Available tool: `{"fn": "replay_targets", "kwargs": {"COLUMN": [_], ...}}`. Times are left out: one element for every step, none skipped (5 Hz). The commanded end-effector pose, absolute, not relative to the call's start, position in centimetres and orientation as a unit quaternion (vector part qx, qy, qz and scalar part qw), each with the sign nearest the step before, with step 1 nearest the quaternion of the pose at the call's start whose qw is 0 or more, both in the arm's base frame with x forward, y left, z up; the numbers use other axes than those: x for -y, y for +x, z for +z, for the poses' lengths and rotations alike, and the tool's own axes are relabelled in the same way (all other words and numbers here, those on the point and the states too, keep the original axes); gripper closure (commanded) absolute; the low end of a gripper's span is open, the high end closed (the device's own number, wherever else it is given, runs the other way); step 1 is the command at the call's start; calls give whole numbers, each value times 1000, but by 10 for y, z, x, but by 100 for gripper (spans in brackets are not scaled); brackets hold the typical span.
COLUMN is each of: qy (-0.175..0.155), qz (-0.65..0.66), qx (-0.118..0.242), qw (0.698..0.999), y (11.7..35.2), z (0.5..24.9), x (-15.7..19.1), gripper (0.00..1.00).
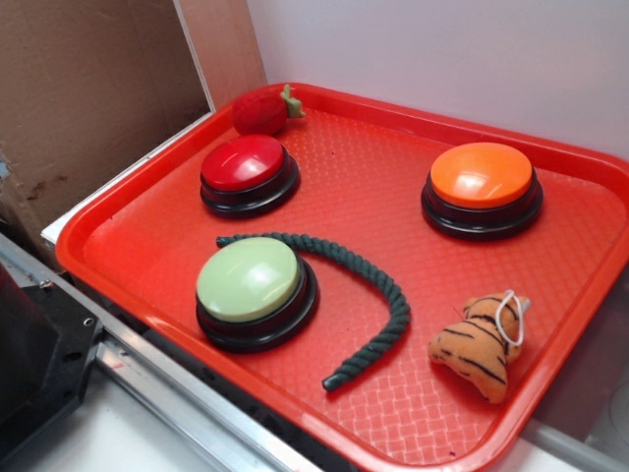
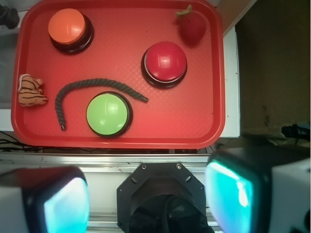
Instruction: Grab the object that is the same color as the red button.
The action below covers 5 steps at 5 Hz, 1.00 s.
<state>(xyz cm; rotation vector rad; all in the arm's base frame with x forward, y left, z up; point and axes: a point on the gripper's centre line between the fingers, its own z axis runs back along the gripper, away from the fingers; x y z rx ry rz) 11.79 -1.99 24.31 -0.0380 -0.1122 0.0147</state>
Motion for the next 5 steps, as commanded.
{"fn": "replay_targets", "kwargs": {"qy": [-19, -14, -9, -1, -6], "qz": [7, 41, 62, 76, 76], "qx": [56, 49, 43, 22, 5], "qw": [998, 998, 997, 997, 997], "y": [118, 151, 179, 219, 252], "z": [243, 244, 244, 238, 222], "x": [20, 4, -8, -30, -59], "gripper": [0, 0, 0, 0, 0]}}
